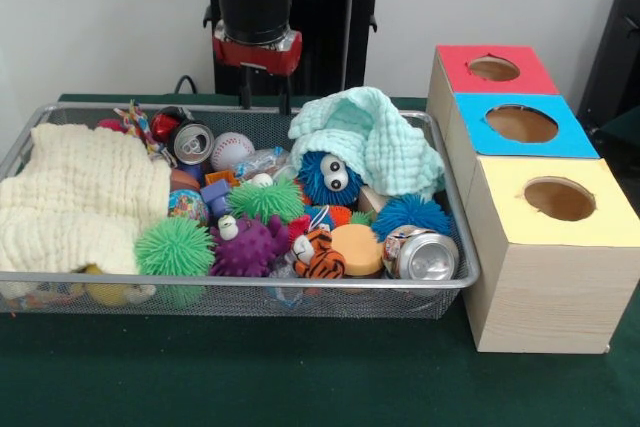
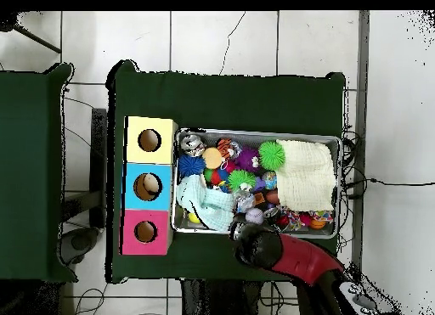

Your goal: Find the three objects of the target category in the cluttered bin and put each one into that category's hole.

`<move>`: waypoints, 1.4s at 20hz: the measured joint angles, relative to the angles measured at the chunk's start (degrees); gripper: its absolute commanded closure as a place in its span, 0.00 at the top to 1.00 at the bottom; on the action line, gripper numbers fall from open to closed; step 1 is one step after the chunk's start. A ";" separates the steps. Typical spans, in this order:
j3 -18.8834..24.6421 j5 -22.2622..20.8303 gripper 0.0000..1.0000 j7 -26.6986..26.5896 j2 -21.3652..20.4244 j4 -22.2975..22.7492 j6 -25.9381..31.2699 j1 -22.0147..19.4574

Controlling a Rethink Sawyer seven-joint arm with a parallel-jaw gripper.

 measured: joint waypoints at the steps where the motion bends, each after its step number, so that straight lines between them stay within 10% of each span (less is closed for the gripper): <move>1: 0.00 -0.29 1.00 0.00 0.01 -0.22 0.00 0.00; 28: 0.84 -2.87 1.00 0.00 0.31 -7.42 7.40 0.53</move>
